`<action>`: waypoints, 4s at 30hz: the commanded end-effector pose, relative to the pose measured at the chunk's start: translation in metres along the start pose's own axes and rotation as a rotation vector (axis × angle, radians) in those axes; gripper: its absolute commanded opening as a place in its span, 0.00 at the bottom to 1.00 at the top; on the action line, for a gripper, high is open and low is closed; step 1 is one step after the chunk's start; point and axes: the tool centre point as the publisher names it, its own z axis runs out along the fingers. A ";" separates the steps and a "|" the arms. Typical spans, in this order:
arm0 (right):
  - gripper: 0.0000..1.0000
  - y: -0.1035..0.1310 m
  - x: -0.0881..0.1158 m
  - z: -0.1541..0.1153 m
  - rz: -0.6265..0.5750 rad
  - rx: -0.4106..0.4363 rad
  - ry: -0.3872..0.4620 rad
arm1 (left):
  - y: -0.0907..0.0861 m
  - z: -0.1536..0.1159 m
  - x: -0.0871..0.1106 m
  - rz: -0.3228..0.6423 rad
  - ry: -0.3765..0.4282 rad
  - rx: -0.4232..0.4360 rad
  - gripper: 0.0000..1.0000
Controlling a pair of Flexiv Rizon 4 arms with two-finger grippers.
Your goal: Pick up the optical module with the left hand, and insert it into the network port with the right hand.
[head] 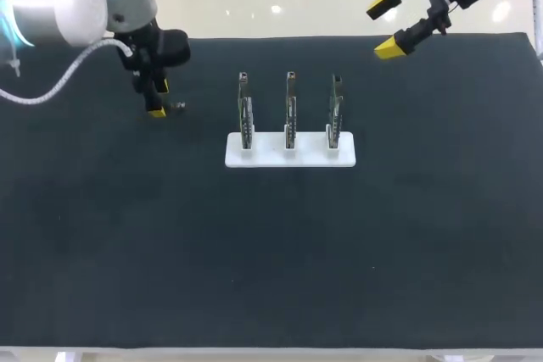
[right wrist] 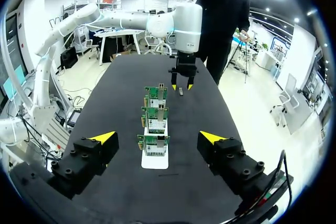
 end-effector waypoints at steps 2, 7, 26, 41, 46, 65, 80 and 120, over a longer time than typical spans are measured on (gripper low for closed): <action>1.00 0.000 0.000 0.000 -0.001 -0.001 -0.001 | -0.003 0.004 0.002 -0.001 -0.001 -0.008 1.00; 1.00 0.000 0.000 0.000 -0.001 -0.001 -0.001 | -0.004 0.006 0.003 -0.001 -0.001 -0.010 0.94; 1.00 0.000 0.000 0.000 -0.001 -0.001 -0.001 | -0.006 -0.003 0.002 0.013 -0.051 -0.009 0.00; 1.00 0.000 0.000 0.000 -0.001 -0.001 -0.001 | -0.034 -0.096 -0.006 0.062 -0.377 0.038 0.00; 1.00 0.000 0.000 0.000 -0.001 -0.001 -0.001 | -0.048 -0.121 -0.006 0.077 -0.478 0.057 0.00; 1.00 0.000 0.000 0.000 -0.001 -0.001 -0.001 | -0.097 -0.187 -0.006 0.148 -0.918 0.063 0.00; 1.00 0.000 0.000 0.000 -0.001 -0.001 -0.001 | -0.103 -0.182 -0.033 0.151 -1.136 0.035 0.00; 1.00 0.000 0.000 0.000 -0.001 -0.001 -0.001 | -0.124 -0.183 -0.149 0.145 -1.398 0.021 0.00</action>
